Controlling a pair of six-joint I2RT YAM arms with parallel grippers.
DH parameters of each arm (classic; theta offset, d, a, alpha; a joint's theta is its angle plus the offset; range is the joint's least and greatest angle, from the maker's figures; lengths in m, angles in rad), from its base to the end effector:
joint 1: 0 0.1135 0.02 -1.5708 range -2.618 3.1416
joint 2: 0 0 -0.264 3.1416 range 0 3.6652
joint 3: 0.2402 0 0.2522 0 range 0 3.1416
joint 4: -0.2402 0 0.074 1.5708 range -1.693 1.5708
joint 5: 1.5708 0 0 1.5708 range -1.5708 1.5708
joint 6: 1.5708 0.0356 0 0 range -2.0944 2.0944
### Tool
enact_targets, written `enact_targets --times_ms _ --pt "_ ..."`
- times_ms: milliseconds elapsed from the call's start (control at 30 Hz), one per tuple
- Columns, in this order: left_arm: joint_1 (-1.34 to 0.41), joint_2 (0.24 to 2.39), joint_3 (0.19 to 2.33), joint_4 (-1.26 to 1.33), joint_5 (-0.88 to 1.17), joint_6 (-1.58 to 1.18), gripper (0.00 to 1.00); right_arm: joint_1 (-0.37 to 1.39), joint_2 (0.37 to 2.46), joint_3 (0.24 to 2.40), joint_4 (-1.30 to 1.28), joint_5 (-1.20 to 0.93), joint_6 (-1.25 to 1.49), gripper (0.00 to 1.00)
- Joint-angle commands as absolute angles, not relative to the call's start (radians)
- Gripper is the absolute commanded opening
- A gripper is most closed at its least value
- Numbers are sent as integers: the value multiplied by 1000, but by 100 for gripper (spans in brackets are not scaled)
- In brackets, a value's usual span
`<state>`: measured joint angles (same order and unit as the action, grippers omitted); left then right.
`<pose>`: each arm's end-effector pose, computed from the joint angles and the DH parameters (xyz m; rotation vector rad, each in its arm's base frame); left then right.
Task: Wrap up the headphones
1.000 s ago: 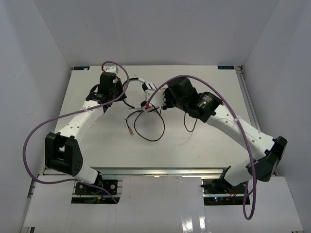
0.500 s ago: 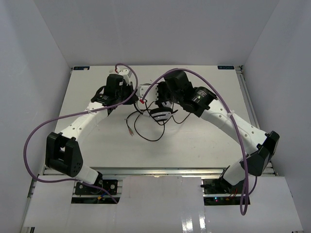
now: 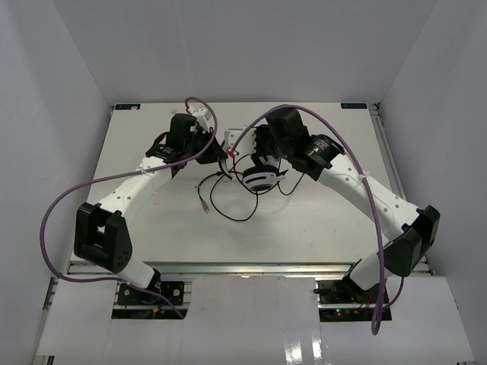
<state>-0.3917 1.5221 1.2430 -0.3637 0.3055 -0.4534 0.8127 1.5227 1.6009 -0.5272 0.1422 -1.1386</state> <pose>0.3153 -0.1418 0.3027 0.1058 2.2964 -0.7922 0.2410 0.2472 0.4087 -1.6304 1.2136 -0.3496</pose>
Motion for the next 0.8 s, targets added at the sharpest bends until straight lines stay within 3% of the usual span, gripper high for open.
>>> enact_targets --times_ms 0,200,433,600,767 --pt "-414 1516 1332 -314 444 -485 0 806 1500 1608 -438 172 -1191 8" --pt "-430 1472 1303 -306 515 -422 0 670 1520 1671 -417 90 -1072 8" --pt "-430 1386 1229 -240 583 -432 0 525 1531 1639 -459 -161 -949 8" --pt "-430 1339 1245 -221 590 -460 0 378 1548 1587 -452 -511 -761 8" --pt "-430 1317 1301 -202 591 -529 0 295 1567 1436 -316 -1001 -599 8"
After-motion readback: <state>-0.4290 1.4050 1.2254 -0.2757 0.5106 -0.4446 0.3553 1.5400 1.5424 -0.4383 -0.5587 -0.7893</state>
